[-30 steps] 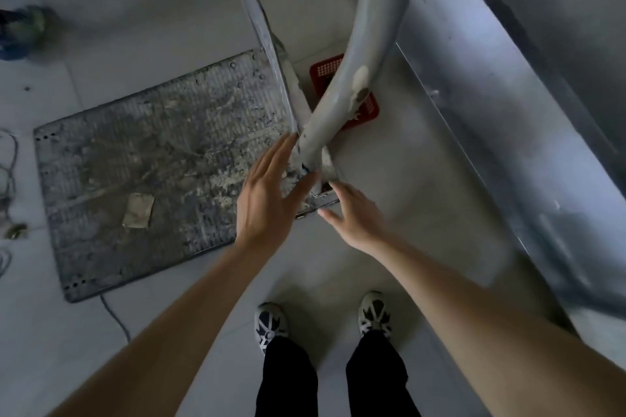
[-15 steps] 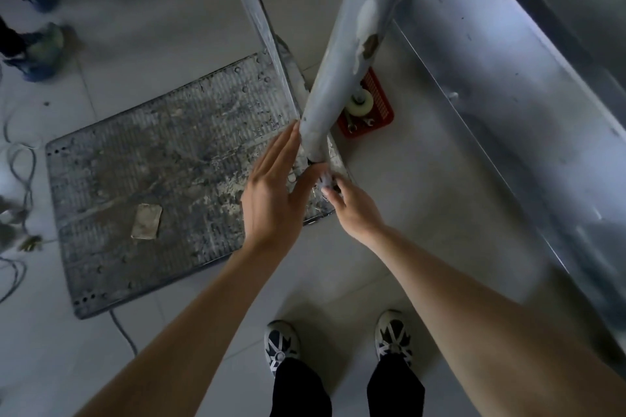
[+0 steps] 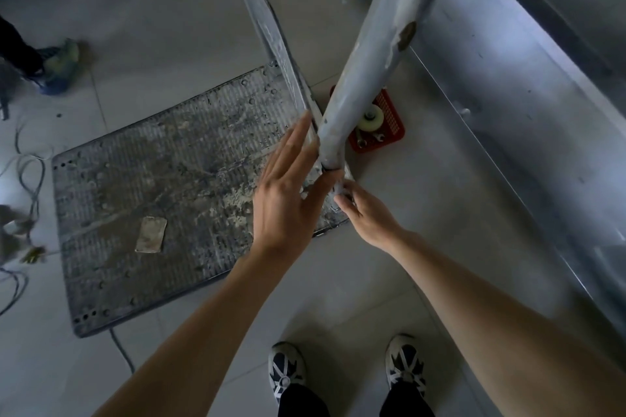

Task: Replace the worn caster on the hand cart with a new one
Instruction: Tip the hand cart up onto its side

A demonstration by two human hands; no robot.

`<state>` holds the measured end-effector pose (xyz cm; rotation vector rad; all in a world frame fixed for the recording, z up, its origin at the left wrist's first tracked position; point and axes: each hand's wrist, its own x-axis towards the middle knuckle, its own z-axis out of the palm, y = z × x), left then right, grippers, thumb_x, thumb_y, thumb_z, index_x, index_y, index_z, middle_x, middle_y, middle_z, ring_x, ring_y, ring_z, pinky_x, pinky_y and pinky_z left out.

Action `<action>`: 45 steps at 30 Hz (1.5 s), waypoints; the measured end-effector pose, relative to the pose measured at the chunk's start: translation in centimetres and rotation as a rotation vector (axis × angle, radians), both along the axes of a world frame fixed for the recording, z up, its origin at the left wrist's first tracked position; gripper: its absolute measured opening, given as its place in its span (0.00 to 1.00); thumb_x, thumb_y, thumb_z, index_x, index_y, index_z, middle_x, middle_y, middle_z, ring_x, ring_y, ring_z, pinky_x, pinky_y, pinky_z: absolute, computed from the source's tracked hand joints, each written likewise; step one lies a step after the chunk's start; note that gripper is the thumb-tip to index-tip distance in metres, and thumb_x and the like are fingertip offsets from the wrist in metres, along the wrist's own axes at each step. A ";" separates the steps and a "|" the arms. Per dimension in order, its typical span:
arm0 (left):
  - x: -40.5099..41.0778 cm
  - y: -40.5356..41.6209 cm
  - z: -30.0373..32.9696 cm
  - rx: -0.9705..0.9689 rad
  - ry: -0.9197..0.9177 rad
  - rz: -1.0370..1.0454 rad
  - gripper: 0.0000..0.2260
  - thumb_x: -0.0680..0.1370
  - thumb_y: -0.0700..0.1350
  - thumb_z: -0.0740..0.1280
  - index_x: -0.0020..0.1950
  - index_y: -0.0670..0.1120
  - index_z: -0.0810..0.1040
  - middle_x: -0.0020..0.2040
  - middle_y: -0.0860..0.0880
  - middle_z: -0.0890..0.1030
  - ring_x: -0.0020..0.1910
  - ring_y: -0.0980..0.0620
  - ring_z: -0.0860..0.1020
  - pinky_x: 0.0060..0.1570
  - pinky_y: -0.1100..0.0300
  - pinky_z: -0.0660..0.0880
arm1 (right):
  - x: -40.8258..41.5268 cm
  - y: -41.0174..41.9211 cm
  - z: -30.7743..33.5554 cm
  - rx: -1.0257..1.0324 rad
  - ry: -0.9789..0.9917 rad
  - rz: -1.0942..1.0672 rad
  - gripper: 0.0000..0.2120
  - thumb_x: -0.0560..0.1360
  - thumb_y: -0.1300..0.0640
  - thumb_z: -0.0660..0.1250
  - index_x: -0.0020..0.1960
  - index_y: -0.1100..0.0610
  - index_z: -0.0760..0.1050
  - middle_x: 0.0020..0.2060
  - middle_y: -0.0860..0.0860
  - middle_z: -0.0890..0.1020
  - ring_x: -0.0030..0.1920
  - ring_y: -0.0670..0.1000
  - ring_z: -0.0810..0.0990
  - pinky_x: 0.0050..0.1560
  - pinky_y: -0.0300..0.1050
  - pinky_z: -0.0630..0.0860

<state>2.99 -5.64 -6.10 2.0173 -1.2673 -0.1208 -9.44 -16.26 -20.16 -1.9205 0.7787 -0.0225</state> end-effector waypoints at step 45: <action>15.1 -8.7 12.9 0.081 0.087 0.127 0.25 0.83 0.62 0.51 0.72 0.50 0.72 0.69 0.55 0.78 0.69 0.52 0.74 0.76 0.44 0.61 | 12.6 -3.8 15.3 -0.184 0.041 -0.068 0.14 0.86 0.46 0.53 0.53 0.53 0.71 0.44 0.52 0.80 0.42 0.54 0.80 0.42 0.54 0.76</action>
